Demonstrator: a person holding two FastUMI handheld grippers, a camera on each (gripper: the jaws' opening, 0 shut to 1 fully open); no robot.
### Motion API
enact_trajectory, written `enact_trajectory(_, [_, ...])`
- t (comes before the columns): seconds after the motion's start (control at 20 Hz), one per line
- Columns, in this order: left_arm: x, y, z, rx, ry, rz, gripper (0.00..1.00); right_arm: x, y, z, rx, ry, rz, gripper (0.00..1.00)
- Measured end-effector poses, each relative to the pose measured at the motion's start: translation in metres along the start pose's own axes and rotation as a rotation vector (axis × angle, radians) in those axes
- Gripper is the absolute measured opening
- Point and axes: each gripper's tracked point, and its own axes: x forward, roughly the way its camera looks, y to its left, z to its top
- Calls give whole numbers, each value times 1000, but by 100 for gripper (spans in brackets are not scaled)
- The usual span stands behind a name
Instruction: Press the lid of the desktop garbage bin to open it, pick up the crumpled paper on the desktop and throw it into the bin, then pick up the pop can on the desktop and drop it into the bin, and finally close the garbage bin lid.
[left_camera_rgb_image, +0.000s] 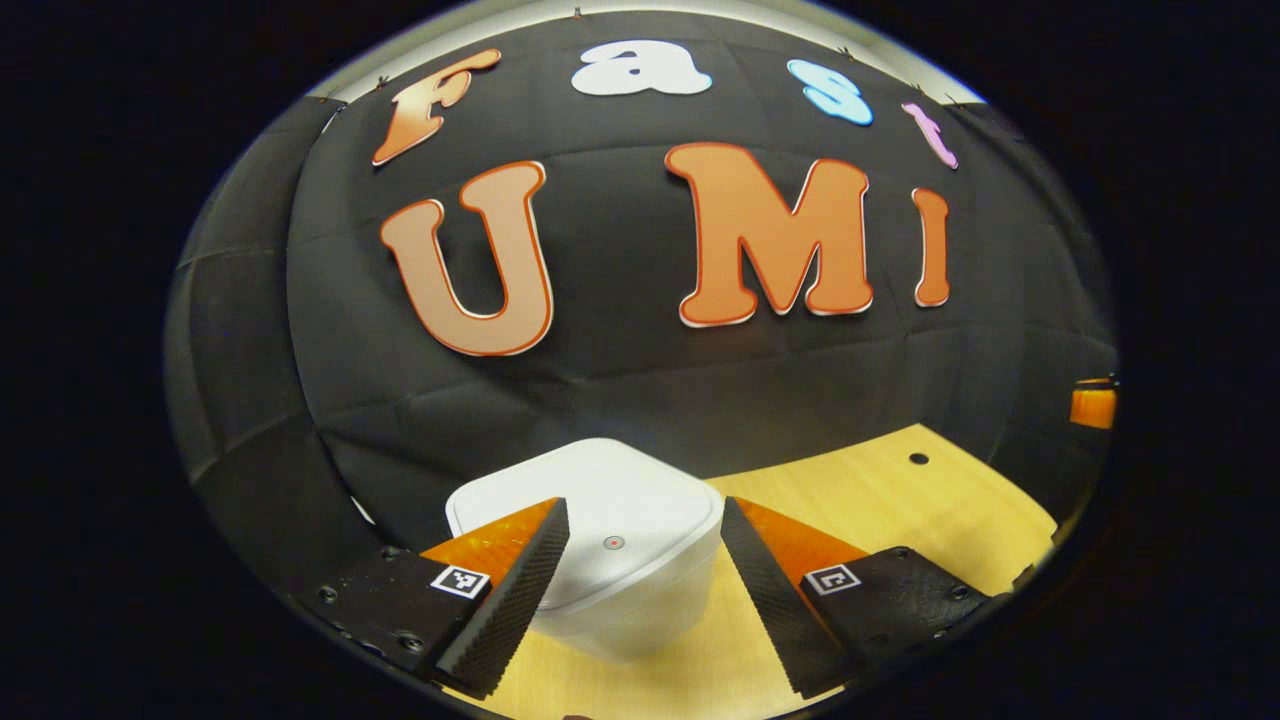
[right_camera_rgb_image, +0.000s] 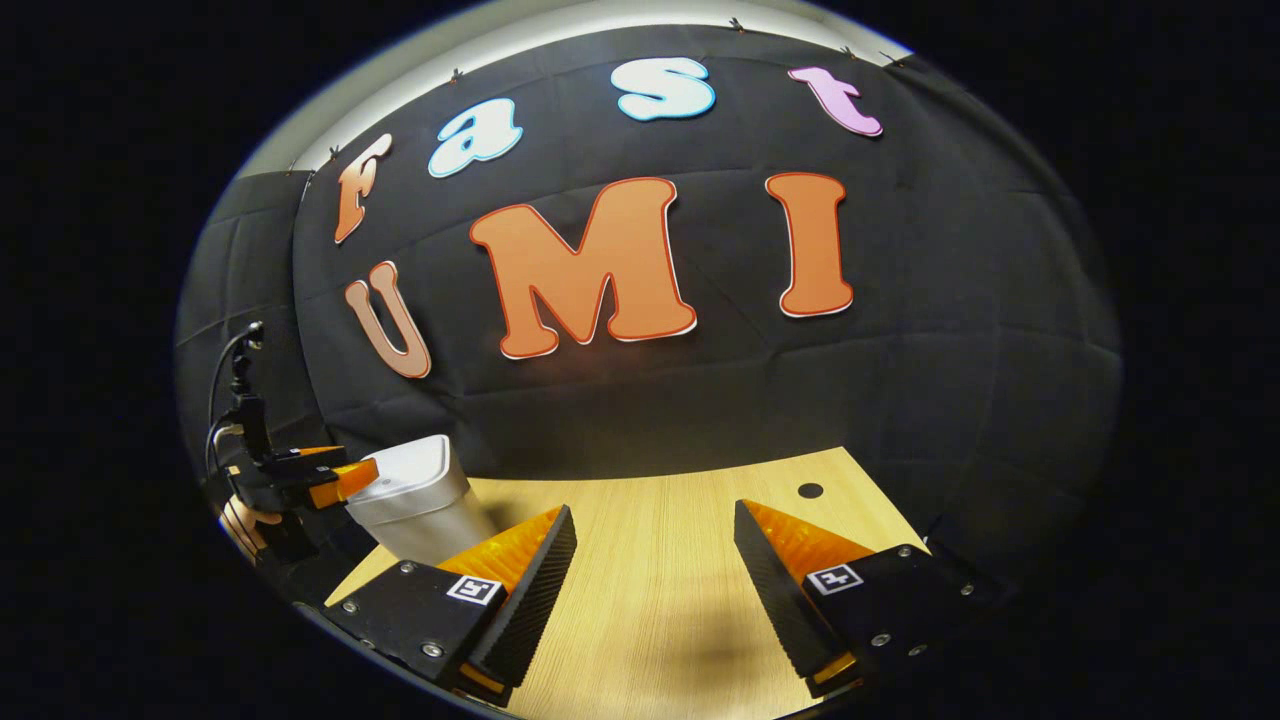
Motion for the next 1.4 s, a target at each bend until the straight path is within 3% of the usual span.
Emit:
enact_trajectory(0.3, [-36,-17,19,11,-118,43,96,-6,8,6,-65,-90,-33,94])
enact_trajectory(0.45, [-50,-29,14,-49,-115,34,96,-6,13,-2,-96,-103,-43,95])
enact_trajectory(0.5, [-55,-33,15,-67,-122,31,100,-6,14,-5,-112,-103,-44,95])
enact_trajectory(0.6, [-58,-40,13,-96,-131,29,96,-6,14,-9,-136,-108,-53,95])
enact_trajectory(0.85, [-63,-40,5,-99,-135,68,96,-7,15,-11,-142,-126,-58,95])
enact_trajectory(1.4, [-58,-52,4,-128,-122,30,96,-1,16,-7,-152,-128,-65,94])
